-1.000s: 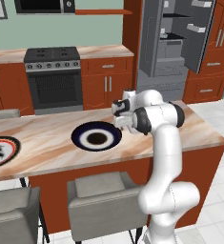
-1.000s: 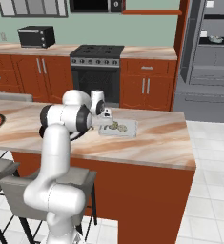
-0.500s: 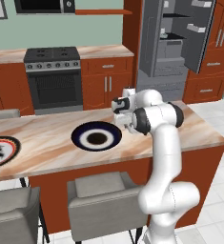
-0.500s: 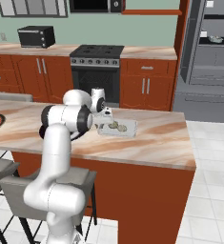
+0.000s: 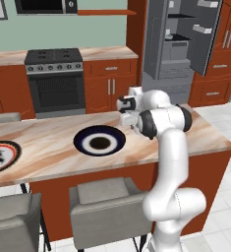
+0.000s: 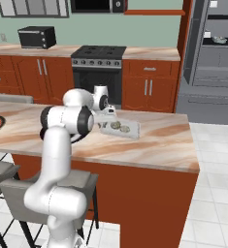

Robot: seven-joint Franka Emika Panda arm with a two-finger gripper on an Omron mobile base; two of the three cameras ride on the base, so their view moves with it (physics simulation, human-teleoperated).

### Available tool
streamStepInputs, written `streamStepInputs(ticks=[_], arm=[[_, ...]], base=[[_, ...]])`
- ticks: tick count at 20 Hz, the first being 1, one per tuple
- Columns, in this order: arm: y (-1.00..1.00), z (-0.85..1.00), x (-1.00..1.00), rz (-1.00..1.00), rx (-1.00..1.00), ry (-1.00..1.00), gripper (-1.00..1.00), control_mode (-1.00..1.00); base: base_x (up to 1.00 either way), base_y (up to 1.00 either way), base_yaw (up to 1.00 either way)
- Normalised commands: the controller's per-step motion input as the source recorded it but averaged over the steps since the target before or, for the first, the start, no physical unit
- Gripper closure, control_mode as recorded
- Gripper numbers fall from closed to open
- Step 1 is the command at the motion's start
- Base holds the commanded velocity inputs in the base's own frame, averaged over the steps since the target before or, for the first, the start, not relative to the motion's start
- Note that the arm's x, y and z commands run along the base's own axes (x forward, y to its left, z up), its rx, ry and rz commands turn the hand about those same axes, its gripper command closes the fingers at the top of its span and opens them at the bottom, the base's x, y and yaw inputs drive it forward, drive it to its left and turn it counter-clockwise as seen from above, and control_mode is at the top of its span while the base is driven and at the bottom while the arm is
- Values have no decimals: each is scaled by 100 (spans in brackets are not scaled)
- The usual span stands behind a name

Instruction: Place two dumplings into each of the tupperware containers and then place the containers in the fridge.

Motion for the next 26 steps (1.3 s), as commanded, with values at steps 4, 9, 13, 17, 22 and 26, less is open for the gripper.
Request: streamStepInputs(ticks=[4, 9, 13, 17, 22, 26], arm=[[-2, 40, -32, 26, -1, 0, 100, -100], [0, 17, -39, 35, -7, 0, 100, -100], [-3, 17, -66, 38, -9, 0, 100, -100], [0, 33, -91, 43, -2, 0, 100, -100], [-6, 51, -100, 40, 0, -3, 100, -100], [-21, 23, -100, 30, -1, 0, 100, -100]], base=[[0, 0, 0], [0, 0, 0], [0, 0, 0], [0, 0, 0], [0, 0, 0], [0, 0, 0]])
